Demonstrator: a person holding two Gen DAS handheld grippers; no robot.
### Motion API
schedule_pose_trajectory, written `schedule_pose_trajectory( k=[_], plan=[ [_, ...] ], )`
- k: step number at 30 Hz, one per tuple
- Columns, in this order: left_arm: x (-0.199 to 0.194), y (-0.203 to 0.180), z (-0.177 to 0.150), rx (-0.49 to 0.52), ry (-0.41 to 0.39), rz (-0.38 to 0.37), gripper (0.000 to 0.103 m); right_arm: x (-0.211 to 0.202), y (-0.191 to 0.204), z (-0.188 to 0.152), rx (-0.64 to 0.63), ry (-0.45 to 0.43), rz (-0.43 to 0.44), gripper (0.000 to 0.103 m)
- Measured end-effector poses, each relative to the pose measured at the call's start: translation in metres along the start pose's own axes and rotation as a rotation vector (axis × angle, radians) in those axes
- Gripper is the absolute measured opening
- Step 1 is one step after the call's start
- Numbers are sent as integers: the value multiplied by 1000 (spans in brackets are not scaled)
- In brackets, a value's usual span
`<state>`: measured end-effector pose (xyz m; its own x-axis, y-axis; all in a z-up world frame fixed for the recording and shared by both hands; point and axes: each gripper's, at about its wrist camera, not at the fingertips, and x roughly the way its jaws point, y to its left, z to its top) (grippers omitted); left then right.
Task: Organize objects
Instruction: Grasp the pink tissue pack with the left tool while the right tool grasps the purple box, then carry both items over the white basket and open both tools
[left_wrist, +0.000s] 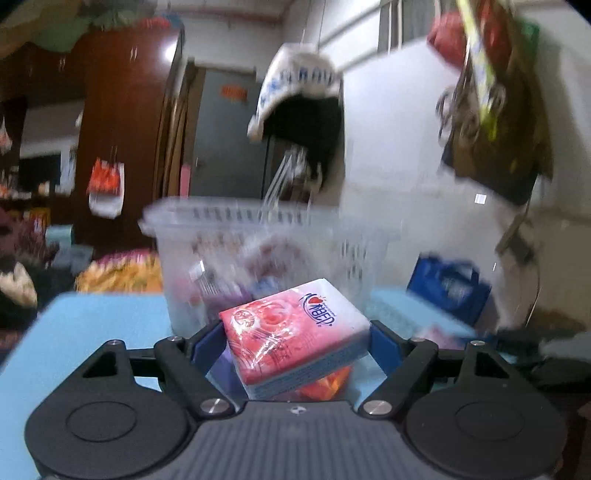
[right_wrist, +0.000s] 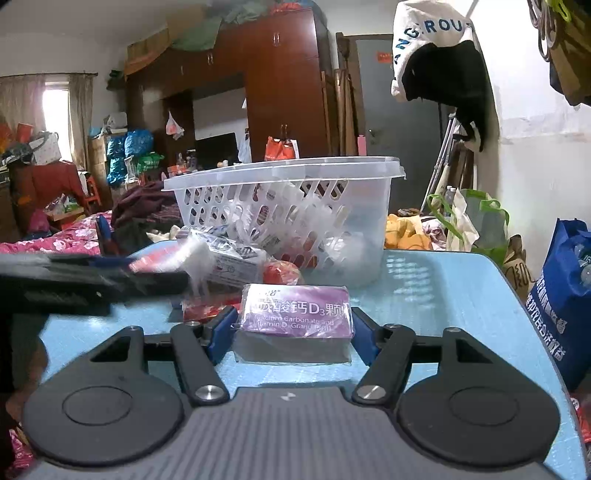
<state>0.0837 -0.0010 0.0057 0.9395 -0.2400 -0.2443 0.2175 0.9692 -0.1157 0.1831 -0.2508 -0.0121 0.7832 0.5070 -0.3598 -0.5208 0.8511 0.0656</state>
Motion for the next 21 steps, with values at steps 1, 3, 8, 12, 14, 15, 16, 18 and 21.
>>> schedule_pose_trajectory(
  k=[1, 3, 8, 12, 14, 15, 16, 18, 21],
  plan=[
    [-5, 6, 3, 5, -25, 3, 85, 1, 1, 0, -4, 2, -2, 68],
    [-9, 17, 7, 7, -49, -8, 85, 1, 1, 0, -10, 5, -5, 68],
    [-15, 39, 7, -29, -95, -12, 85, 0, 6, -2, -31, 1, -19, 67],
    [-15, 39, 4, -32, -125, -30, 85, -2, 11, -3, -66, -16, -34, 67],
    [-15, 40, 3, -33, -127, -39, 85, -3, 14, -3, -85, -22, -34, 67],
    [-14, 40, 3, -35, -126, -45, 85, -3, 14, -3, -88, -25, -33, 67],
    [-14, 40, 3, -36, -128, -52, 85, -3, 14, -3, -89, -27, -31, 67],
    [-15, 40, 2, -31, -130, -55, 85, -4, 12, -3, -81, -34, -22, 67],
    [-13, 39, 1, -29, -124, -49, 85, -6, 10, -3, -73, -44, -12, 67]
  ],
)
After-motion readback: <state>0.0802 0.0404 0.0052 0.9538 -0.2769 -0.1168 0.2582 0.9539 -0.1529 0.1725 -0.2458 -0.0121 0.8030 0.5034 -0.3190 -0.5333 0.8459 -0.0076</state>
